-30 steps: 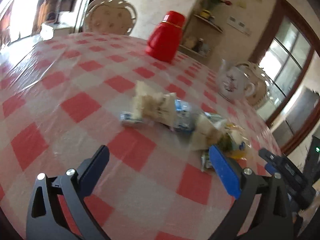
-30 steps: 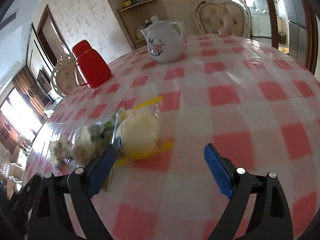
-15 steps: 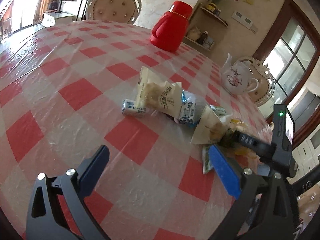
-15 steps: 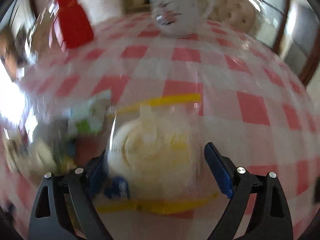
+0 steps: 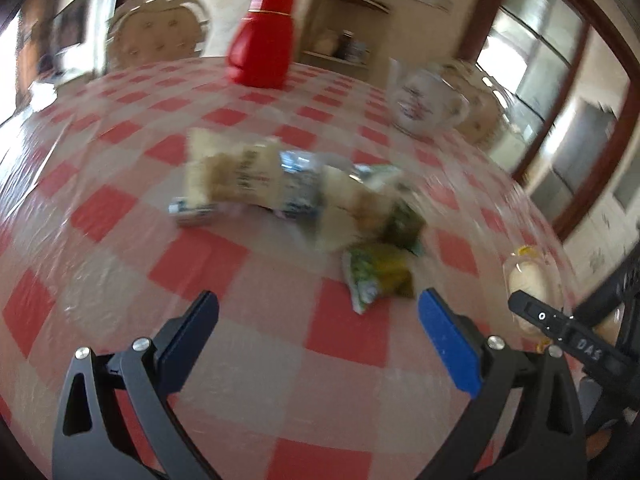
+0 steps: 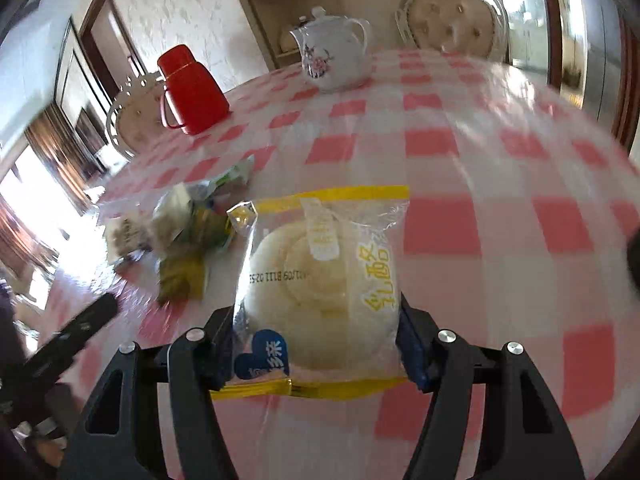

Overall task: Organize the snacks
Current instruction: 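Grasp the green snack packet with the left tool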

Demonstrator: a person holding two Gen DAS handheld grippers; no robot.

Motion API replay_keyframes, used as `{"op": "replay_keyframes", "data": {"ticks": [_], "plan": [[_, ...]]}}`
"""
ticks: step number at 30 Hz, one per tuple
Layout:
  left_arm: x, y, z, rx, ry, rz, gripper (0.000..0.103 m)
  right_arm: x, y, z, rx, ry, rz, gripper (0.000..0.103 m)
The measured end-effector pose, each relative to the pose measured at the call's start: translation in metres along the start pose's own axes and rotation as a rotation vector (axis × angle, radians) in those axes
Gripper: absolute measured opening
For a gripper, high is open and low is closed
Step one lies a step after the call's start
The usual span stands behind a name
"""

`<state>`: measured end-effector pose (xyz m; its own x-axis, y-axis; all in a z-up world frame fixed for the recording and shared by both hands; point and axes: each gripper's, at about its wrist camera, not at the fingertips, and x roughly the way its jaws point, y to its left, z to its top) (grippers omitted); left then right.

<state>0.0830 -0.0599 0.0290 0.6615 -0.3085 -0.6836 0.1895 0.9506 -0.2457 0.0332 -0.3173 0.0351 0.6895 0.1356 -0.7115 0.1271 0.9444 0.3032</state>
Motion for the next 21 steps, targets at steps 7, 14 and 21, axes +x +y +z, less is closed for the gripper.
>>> {"op": "replay_keyframes", "data": {"ticks": [7,14,21], "plan": [[0.017,-0.015,0.002,-0.043,0.031,-0.013,0.1,-0.022,-0.002,-0.002,0.079,-0.043,0.064,0.063],[0.056,-0.053,0.019,0.001,0.069,0.143,0.098,-0.029,-0.008,0.003,0.138,-0.085,0.05,0.063],[0.068,-0.06,0.019,0.065,0.109,0.189,0.049,-0.021,-0.005,0.001,0.116,-0.057,0.058,0.063]]}}
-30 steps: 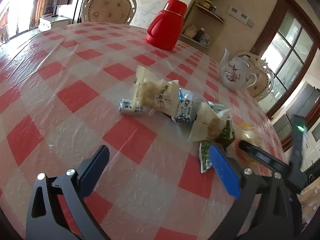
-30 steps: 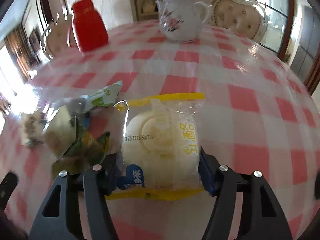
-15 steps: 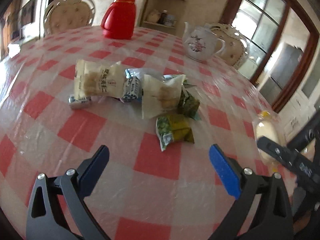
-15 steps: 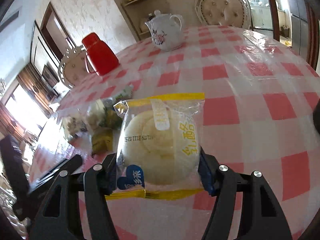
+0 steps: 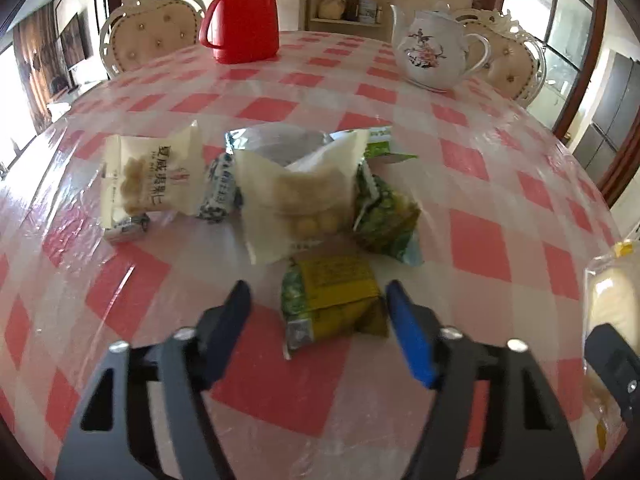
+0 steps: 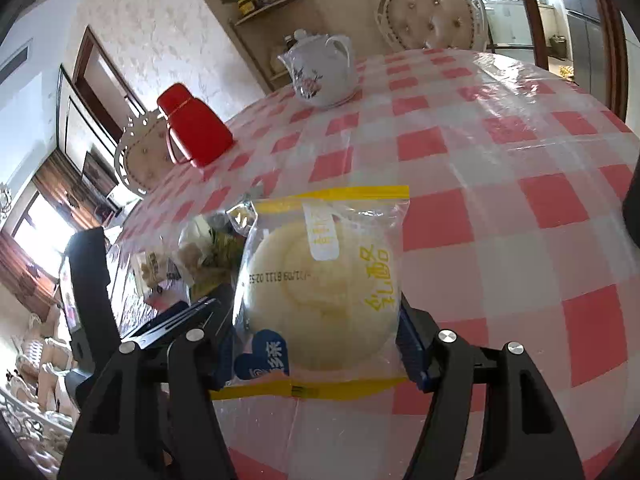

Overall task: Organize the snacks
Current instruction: 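Grasp the green snack packet with the left tool, then carry the bread bun bag and green packet over the white box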

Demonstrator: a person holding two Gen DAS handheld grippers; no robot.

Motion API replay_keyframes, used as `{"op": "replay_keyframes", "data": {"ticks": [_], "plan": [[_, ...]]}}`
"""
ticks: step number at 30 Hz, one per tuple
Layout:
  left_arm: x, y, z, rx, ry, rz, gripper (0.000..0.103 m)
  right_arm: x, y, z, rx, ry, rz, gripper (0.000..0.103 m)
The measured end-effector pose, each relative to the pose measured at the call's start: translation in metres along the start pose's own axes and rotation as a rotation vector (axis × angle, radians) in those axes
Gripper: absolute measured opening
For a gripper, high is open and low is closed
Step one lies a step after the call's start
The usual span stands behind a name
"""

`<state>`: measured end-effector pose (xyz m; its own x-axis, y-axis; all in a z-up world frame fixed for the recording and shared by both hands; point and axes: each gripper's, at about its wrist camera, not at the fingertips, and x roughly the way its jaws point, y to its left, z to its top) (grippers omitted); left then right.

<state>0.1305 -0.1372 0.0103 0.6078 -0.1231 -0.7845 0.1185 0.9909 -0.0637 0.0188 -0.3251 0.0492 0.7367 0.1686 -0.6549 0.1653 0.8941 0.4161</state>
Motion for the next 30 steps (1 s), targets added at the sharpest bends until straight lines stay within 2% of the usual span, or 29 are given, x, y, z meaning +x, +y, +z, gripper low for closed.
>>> {"op": "replay_keyframes", "data": {"ticks": [2,5,8,13,24,28,30], "plan": [[-0.004,0.003,-0.003,0.021,-0.006,-0.073,0.043,0.003,-0.001,-0.001,-0.009,0.007,-0.009,0.063],[-0.012,0.012,-0.01,0.022,-0.016,-0.114,0.042,0.006,-0.005,-0.002,-0.003,0.012,-0.016,0.063],[-0.024,0.018,-0.019,0.043,-0.036,-0.097,0.042,0.006,-0.012,-0.001,0.009,0.004,-0.02,0.063],[-0.042,0.03,-0.038,0.033,-0.028,-0.121,0.042,0.01,-0.009,-0.002,-0.015,0.006,-0.022,0.063],[-0.072,0.065,-0.066,-0.027,-0.054,-0.139,0.043,0.01,-0.001,-0.002,-0.074,-0.029,-0.027,0.063],[-0.082,0.08,-0.076,-0.061,-0.065,-0.14,0.043,0.007,0.008,-0.007,-0.106,-0.06,-0.058,0.063],[-0.088,0.088,-0.078,-0.082,-0.076,-0.14,0.043,0.004,0.012,-0.011,-0.105,-0.065,-0.042,0.063]]}}
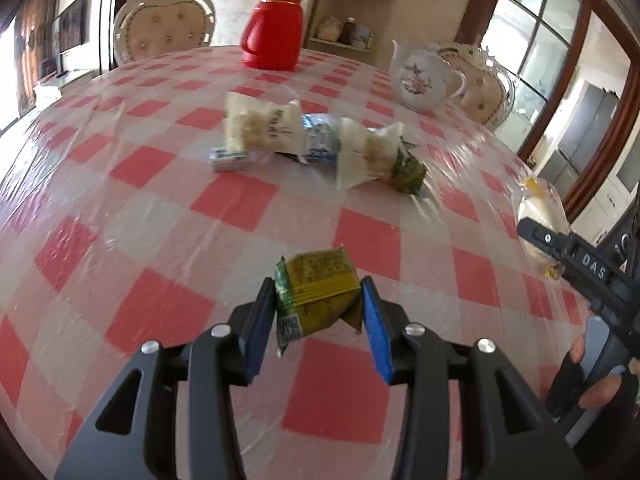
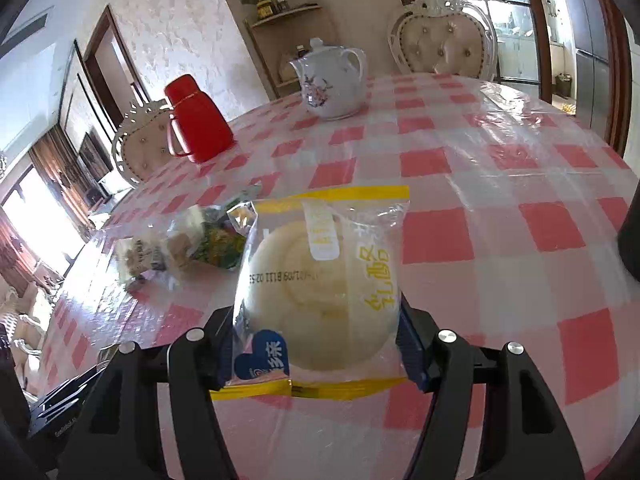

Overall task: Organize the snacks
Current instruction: 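Carry the bread bun bag and green packet over the white box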

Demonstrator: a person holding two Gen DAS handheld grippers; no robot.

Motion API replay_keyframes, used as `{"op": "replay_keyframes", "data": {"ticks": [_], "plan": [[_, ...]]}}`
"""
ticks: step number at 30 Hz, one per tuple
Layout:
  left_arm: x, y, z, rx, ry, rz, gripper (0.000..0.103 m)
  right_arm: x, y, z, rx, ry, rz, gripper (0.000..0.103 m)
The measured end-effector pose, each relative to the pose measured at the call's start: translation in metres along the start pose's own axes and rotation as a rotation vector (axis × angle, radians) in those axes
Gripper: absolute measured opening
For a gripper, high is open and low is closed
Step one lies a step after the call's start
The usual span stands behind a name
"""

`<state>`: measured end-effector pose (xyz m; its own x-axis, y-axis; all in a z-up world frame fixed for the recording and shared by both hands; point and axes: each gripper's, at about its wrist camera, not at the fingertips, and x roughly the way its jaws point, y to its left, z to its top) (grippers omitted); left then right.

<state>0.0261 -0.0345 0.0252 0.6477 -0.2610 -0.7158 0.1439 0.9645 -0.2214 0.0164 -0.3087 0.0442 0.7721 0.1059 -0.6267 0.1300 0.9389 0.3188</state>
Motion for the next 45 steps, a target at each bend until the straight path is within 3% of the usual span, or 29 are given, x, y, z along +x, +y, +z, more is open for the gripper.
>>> {"op": "replay_keyframes", "data": {"ticks": [14,29,45], "plan": [[-0.037,0.026,-0.018,-0.05,-0.052,0.033,0.043,-0.022,0.092,-0.056,-0.162,0.072,0.196,0.063],[-0.099,0.076,-0.063,-0.047,-0.065,0.147,0.044,-0.033,0.161,-0.101,-0.253,0.174,0.344,0.063],[-0.198,0.185,-0.12,-0.192,-0.092,0.312,0.044,-0.044,0.27,-0.161,-0.442,0.279,0.509,0.063]]}}
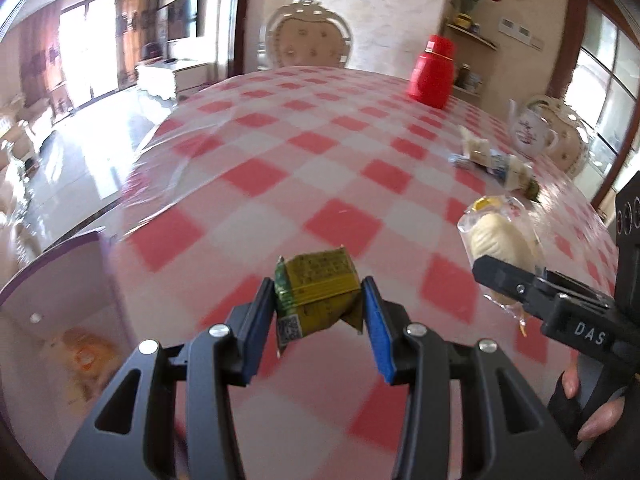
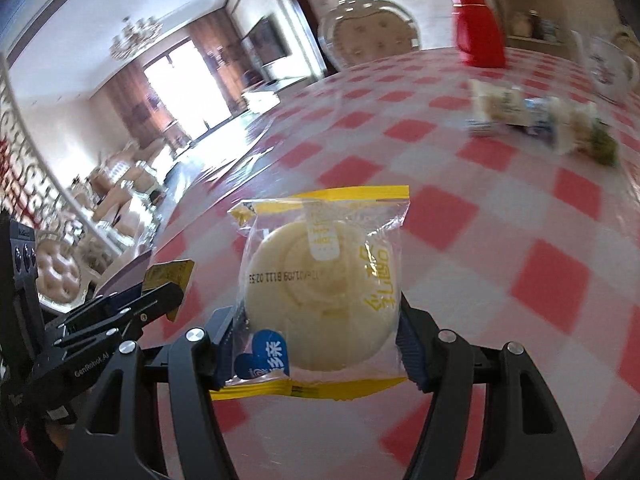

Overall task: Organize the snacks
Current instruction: 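Carry the bread bun bag and green packet over the white box, then open both tools to drop the bun bag and green packet into the box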

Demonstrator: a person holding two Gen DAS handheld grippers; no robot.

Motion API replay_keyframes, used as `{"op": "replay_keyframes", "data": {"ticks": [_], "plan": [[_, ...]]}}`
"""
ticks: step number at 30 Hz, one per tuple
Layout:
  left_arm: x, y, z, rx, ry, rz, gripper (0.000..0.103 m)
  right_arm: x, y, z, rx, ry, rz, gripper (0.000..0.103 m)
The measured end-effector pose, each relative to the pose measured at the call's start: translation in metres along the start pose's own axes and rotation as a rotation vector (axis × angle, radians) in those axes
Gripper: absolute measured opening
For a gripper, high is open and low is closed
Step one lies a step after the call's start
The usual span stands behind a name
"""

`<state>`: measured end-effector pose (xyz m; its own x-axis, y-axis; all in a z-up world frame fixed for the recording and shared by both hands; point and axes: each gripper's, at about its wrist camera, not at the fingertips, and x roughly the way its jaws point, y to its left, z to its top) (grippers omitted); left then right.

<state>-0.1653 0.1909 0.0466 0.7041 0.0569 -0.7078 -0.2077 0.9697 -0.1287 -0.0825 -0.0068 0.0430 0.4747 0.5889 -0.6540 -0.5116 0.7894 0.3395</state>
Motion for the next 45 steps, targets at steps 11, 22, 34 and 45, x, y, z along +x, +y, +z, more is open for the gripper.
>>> {"op": "replay_keyframes", "data": {"ticks": [11,22,34,45], "plan": [[-0.03,0.101,-0.027,-0.134,0.015,0.138,0.045,0.034,0.089,-0.009,-0.141,0.074,0.133,0.063],[-0.046,0.172,-0.054,-0.225,0.044,0.252,0.045,0.052,0.185,-0.031,-0.349,0.127,0.294,0.063],[-0.063,0.221,-0.064,-0.279,0.072,0.414,0.049,0.043,0.248,-0.07,-0.585,0.174,0.397,0.064],[-0.061,0.211,-0.06,-0.247,0.104,0.581,0.094,0.023,0.241,-0.072,-0.594,0.17,0.482,0.082]]}}
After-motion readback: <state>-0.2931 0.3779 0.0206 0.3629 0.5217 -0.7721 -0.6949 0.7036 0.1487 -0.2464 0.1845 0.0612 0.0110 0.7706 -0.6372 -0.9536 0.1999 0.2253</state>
